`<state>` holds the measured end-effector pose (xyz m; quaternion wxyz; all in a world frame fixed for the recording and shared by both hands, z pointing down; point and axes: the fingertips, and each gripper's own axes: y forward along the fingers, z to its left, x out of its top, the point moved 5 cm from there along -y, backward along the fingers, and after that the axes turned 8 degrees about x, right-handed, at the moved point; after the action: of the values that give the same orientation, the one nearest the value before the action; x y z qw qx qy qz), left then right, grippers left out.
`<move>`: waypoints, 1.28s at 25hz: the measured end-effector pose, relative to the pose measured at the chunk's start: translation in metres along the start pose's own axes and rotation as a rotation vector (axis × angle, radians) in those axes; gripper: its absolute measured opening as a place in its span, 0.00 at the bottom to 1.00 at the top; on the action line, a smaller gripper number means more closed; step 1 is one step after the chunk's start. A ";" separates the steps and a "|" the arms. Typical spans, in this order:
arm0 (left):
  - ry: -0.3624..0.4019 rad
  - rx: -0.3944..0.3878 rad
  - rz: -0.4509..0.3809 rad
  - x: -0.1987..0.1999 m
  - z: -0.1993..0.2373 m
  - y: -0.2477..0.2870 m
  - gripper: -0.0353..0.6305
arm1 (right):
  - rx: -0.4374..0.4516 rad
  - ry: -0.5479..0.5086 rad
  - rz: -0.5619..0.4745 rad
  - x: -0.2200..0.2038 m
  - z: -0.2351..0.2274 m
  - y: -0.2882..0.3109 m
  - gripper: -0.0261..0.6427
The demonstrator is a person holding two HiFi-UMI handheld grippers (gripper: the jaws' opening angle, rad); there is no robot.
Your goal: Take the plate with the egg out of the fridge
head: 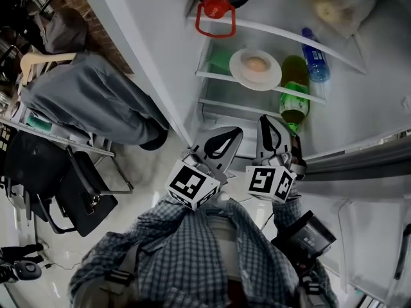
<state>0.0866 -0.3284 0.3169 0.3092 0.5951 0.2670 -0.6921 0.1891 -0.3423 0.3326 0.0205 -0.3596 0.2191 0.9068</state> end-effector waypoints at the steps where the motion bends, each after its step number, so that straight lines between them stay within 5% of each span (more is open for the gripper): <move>1: -0.005 0.000 -0.003 0.000 0.002 0.002 0.06 | -0.006 -0.020 0.003 0.002 -0.004 0.004 0.05; 18: -0.080 0.035 -0.026 0.002 0.023 0.015 0.06 | -0.035 -0.426 0.124 0.005 -0.027 0.066 0.16; 28: -0.143 0.054 -0.009 -0.001 0.032 0.020 0.06 | -0.078 -0.538 0.152 0.003 -0.024 0.077 0.15; 32: -0.197 0.046 -0.001 -0.004 0.034 0.025 0.06 | -0.080 -0.556 0.144 0.007 -0.025 0.076 0.08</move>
<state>0.0832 -0.3698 0.3258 0.3199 0.5310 0.2194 -0.7534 0.1848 -0.4220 0.3407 0.0011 -0.0811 0.1939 0.9777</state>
